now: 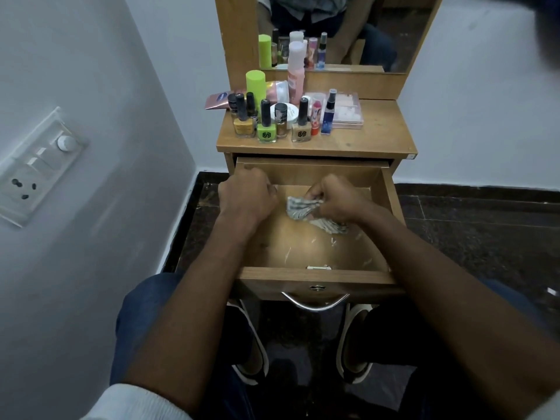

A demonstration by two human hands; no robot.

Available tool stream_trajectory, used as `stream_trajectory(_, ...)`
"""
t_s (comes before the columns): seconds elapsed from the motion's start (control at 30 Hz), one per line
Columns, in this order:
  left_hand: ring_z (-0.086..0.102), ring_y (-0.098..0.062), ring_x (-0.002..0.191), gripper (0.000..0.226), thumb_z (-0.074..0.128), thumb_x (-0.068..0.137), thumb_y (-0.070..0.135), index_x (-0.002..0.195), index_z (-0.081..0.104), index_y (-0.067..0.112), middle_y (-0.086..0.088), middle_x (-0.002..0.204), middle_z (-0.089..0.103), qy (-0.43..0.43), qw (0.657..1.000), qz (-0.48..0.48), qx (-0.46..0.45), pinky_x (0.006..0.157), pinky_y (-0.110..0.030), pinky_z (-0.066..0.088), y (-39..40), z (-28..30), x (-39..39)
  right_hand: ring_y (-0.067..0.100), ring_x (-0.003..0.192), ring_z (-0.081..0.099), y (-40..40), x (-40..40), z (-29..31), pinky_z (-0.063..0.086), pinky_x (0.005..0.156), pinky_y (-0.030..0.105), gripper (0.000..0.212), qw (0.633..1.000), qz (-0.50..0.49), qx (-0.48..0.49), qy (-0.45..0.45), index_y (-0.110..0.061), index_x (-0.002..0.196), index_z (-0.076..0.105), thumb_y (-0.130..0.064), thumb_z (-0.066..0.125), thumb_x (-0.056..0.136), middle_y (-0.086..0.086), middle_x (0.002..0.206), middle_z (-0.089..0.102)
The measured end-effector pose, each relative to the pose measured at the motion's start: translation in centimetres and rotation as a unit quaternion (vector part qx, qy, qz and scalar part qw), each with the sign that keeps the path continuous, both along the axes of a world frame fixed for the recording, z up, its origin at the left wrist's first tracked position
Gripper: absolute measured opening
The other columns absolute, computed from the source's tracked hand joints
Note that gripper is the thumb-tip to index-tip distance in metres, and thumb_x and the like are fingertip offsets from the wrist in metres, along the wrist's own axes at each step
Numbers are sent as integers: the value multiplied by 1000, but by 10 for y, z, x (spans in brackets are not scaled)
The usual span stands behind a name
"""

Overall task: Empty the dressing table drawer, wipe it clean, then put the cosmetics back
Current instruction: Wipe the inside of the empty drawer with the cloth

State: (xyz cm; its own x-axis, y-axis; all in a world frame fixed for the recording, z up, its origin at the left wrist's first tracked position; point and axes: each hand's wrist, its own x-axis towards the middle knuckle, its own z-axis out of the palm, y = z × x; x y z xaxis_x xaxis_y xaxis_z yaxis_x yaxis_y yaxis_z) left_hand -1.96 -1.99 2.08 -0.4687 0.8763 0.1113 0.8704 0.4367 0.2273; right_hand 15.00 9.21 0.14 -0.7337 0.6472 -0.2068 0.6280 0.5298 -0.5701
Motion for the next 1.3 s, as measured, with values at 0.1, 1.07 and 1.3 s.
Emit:
stream_trajectory(0.1, 71, -30, 94, 28, 60, 100, 42, 98, 80, 21, -5, 104, 75, -13, 1000, 1, 1, 80, -42, 57, 0, 0, -1, 14, 86, 73, -12, 2, 2, 58, 70, 26, 26, 989, 122, -61, -52, -16, 100, 81, -8, 88, 77, -2, 96, 78)
stream_trajectory(1.07, 68, -20, 89, 24, 64, 101, 45, 105, 77, 26, 1, 95, 73, -67, 995, -75, -18, 80, -39, 57, 14, -5, 30, 15, 97, 66, 7, 49, 16, 52, 72, 28, 23, 990, 31, 62, -121, -27, 93, 75, -10, 85, 80, -8, 98, 69)
stream_trajectory(1.3, 68, -22, 92, 25, 63, 102, 44, 107, 78, 25, 0, 98, 73, -67, 994, -80, -34, 84, -42, 59, 14, -4, 29, 17, 93, 69, 5, 52, 24, 57, 73, 33, 22, 986, 27, 72, -149, -25, 94, 80, -10, 87, 78, -6, 94, 75)
